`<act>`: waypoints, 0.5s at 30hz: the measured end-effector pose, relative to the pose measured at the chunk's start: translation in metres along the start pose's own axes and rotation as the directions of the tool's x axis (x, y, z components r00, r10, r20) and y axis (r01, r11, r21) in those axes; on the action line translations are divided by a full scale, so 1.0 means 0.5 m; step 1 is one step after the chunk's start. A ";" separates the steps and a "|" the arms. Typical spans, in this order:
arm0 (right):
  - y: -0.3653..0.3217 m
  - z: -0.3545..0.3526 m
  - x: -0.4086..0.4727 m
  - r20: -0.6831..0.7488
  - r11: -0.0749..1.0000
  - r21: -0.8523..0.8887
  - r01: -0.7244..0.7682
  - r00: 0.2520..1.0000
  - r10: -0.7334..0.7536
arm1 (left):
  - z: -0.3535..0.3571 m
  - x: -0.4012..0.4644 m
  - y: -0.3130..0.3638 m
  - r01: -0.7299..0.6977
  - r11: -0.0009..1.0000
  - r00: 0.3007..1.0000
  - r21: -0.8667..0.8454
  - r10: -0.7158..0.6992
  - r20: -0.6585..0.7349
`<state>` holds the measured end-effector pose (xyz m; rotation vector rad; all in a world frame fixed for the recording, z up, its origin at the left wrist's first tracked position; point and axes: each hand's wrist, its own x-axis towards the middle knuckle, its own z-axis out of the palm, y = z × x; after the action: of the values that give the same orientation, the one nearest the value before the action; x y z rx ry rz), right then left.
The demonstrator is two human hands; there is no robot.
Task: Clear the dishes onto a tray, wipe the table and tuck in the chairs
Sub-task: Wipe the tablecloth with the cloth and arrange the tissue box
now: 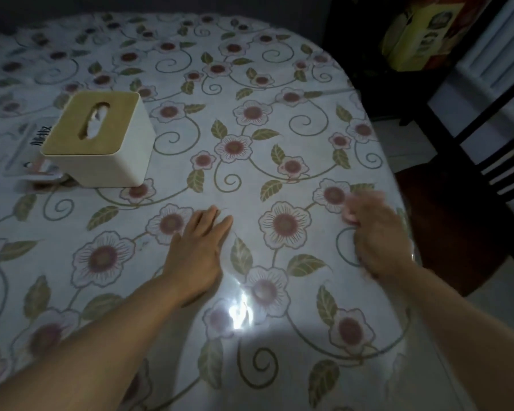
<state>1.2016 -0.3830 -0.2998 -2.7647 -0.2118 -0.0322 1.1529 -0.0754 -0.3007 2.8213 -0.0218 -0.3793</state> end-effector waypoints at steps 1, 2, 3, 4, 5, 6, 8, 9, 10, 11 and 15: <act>0.019 -0.014 0.012 0.017 0.998 -0.030 -0.055 0.998 0.056 | 0.006 -0.005 0.002 0.006 1.000 1.000 0.008 -0.005 -0.019; 0.013 -0.011 0.008 -0.004 0.996 -0.076 -0.038 0.999 0.038 | 0.010 -0.006 0.002 0.008 1.000 1.000 0.010 -0.008 -0.028; -0.011 0.009 -0.004 -0.044 0.997 -0.074 -0.034 0.999 0.031 | 0.012 -0.005 0.003 0.012 1.000 0.999 0.008 -0.012 -0.030; -0.044 0.042 -0.034 -0.083 0.997 -0.080 -0.016 0.997 0.010 | 0.014 -0.005 0.003 0.016 1.000 0.999 0.010 -0.016 -0.029; -0.095 0.076 -0.068 -0.123 0.995 -0.095 0.033 0.991 -0.045 | 0.014 -0.003 0.002 0.016 1.000 0.999 0.017 -0.016 -0.028; -0.151 0.107 -0.118 -0.119 0.990 -0.083 0.115 0.985 -0.124 | 0.014 -0.003 0.002 0.016 1.000 1.000 0.027 -0.015 -0.023; -0.240 0.149 -0.211 -0.049 0.944 -0.048 0.327 0.943 -0.329 | 0.008 -0.002 0.000 0.008 0.999 1.000 0.047 -0.007 -0.007; -0.258 0.154 -0.244 -0.015 0.905 -0.008 0.425 0.905 -0.425 | 0.004 -0.004 0.001 -0.011 0.999 1.000 0.049 0.011 0.000; -0.260 0.147 -0.265 0.014 0.874 0.011 0.486 0.874 -0.486 | 0.001 -0.010 0.003 -0.037 0.999 0.999 0.039 0.036 0.014; -0.242 0.130 -0.266 0.054 0.859 -0.017 0.512 0.858 -0.511 | -0.001 -0.017 0.004 -0.055 0.998 0.998 0.019 0.054 0.030; -0.078 0.040 -0.224 -0.030 0.991 -0.076 0.114 0.993 -0.117 | 0.025 -0.092 -0.013 -0.047 0.997 0.998 0.053 0.045 0.053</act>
<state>1.0851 -0.3559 -0.3101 -2.8200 -0.3689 -0.1197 1.1053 -0.0704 -0.3021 2.8584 -0.1095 -0.4479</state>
